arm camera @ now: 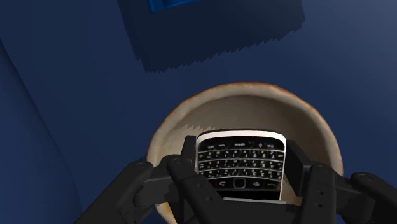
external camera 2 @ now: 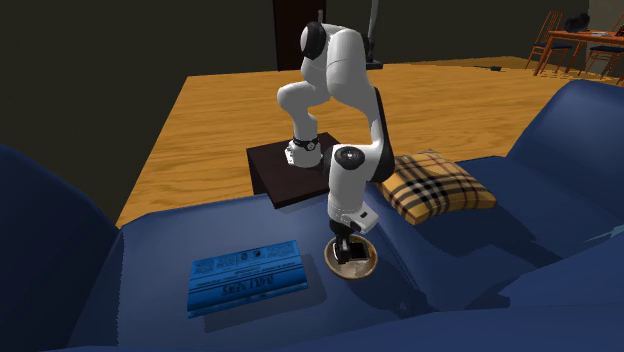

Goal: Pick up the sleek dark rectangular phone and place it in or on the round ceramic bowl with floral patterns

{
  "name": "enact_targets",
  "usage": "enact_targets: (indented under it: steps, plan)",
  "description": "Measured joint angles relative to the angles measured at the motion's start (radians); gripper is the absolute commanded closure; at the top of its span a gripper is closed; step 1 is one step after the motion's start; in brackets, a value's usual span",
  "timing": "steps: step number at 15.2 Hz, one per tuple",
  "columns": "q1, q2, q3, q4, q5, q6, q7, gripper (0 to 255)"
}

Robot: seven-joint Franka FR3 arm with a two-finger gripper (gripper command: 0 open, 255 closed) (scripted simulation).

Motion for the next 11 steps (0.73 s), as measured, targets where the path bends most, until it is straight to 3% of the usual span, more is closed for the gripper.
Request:
enact_targets:
  steps: [3, 4, 11]
  plan:
    - [0.000, 0.001, 0.000, -0.001, 0.001, 0.002, 0.000, 255]
    - [0.000, 0.001, 0.001, -0.001, 0.001, 0.002, -0.001, 0]
    - [0.004, -0.012, -0.005, -0.002, -0.007, -0.010, 0.004, 0]
